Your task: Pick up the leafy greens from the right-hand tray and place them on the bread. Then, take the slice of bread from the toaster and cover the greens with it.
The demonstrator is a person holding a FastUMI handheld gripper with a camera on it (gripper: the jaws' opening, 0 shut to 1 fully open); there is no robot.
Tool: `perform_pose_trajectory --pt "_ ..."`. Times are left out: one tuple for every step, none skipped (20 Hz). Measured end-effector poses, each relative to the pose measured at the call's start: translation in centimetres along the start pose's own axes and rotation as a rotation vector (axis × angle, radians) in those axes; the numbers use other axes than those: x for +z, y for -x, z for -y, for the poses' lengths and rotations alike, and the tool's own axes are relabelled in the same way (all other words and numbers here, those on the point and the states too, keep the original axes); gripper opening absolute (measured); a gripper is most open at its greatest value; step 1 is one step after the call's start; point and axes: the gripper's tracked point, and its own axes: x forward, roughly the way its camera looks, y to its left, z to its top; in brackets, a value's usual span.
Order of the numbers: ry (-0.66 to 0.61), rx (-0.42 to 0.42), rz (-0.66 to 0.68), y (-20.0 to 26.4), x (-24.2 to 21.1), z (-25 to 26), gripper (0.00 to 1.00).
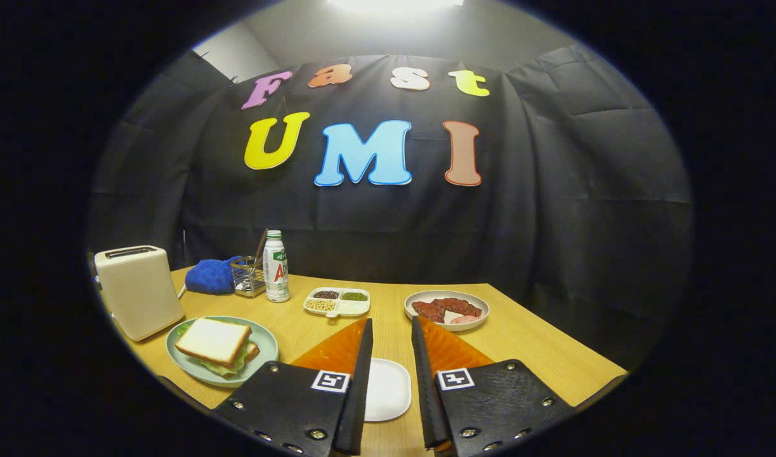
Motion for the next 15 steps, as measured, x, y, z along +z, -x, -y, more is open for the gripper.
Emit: perform_pose_trajectory --pt "-0.015 0.002 0.015 0.1 0.2 0.7 0.36" --pt "-0.013 0.008 0.042 0.4 0.7 1.5 0.36" --pt "0.007 0.014 0.069 0.6 1.1 2.5 0.36" --pt "0.049 0.011 0.096 0.8 1.6 3.8 0.36" --pt "0.112 -0.006 0.122 0.8 2.0 5.6 0.36" --pt "0.186 -0.064 0.141 0.8 2.3 8.3 0.36" --pt "0.248 -0.121 0.141 0.6 2.2 11.0 0.34" --pt "0.281 -0.152 0.127 0.9 1.9 13.3 0.33" --pt "0.290 -0.160 0.113 1.1 1.7 15.1 0.33" --pt "0.284 -0.177 0.112 1.3 1.7 17.4 0.33" --pt "0.274 -0.200 0.122 1.3 2.1 20.2 0.33" --pt "0.259 -0.219 0.137 1.2 2.5 22.7 0.33" --pt "0.234 -0.221 0.148 0.6 2.8 25.1 0.33" --pt "0.195 -0.195 0.145 0.1 2.8 26.7 0.33" --pt "0.162 -0.157 0.133 -0.5 2.3 28.0 0.33"
